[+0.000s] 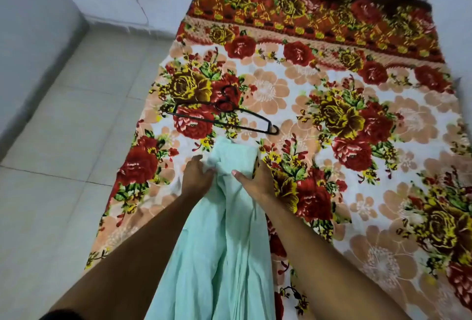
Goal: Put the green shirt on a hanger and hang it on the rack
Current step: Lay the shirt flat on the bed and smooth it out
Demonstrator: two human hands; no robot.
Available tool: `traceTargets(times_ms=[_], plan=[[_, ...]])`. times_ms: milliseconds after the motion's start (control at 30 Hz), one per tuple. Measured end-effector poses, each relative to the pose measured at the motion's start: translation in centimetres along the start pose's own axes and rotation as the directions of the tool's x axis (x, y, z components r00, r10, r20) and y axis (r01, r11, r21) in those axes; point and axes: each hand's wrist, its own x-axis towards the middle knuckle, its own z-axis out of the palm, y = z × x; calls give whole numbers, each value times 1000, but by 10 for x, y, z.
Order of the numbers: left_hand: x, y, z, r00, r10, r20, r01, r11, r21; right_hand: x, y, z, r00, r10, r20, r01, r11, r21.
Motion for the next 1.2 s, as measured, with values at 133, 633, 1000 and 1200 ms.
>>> traceTargets(times_ms=[133, 633, 1000, 1200], plan=[[20, -1, 5, 996, -84, -9, 84, 996, -2, 16, -2, 16, 988, 154, -20, -152, 984, 98], [-60, 65, -79, 990, 96, 99, -26, 832, -554, -72, -40, -81, 970, -160, -186, 211, 929, 305], [-255, 151, -236, 858, 505, -98, -483, 726, -489, -252, -143, -214, 797, -547, -255, 593, 789, 161], [-383, 175, -308, 794, 569, -213, -585, 622, -521, -399, -188, -254, 688, -600, -407, 710, 673, 207]])
